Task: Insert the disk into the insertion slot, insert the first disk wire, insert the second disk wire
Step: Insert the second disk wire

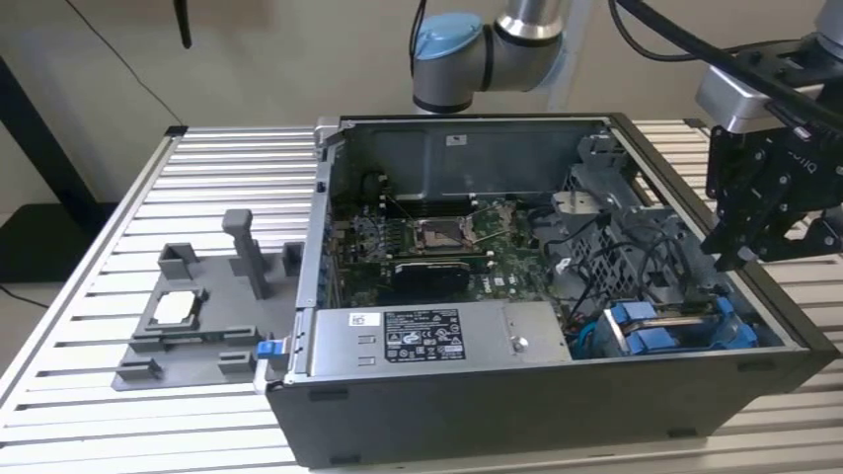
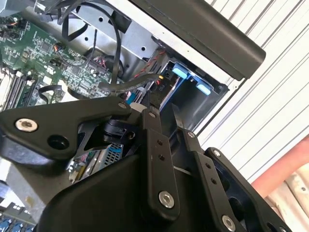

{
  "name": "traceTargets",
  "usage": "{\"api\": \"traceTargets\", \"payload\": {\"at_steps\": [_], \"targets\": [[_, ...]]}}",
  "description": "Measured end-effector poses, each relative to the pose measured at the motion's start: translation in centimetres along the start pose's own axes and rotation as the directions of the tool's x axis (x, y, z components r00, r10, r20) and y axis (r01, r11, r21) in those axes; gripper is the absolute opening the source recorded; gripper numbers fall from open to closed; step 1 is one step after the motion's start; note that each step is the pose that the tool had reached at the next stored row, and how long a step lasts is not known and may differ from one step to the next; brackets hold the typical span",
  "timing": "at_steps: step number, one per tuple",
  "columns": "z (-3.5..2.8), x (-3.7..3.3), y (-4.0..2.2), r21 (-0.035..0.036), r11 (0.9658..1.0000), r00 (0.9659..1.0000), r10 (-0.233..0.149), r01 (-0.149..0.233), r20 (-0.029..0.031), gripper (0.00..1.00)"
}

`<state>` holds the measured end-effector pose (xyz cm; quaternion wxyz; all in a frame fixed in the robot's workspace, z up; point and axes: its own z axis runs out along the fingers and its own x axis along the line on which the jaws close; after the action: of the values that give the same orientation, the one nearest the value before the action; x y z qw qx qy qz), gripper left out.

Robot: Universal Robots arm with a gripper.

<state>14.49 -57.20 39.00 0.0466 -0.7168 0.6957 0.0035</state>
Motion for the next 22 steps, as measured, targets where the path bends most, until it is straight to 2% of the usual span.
{"api": "traceTargets", "payload": {"at_steps": [3, 7, 18, 22], "targets": [[-0.01, -0.17, -0.01, 0.0, 1.0, 1.0, 0.0, 0.0, -0.0004, 0.27], [0.07, -0.99, -0.03, 0.0, 1.0, 1.0, 0.0, 0.0, 0.0, 0.27], [0.31, -4.38, -0.12, 0.0, 1.0, 1.0, 0.0, 0.0, -0.0012, 0.27], [0.42, -5.84, -0.16, -0.0001, 1.0, 1.0, 0.0, 0.0, -0.0021, 0.27]]}}
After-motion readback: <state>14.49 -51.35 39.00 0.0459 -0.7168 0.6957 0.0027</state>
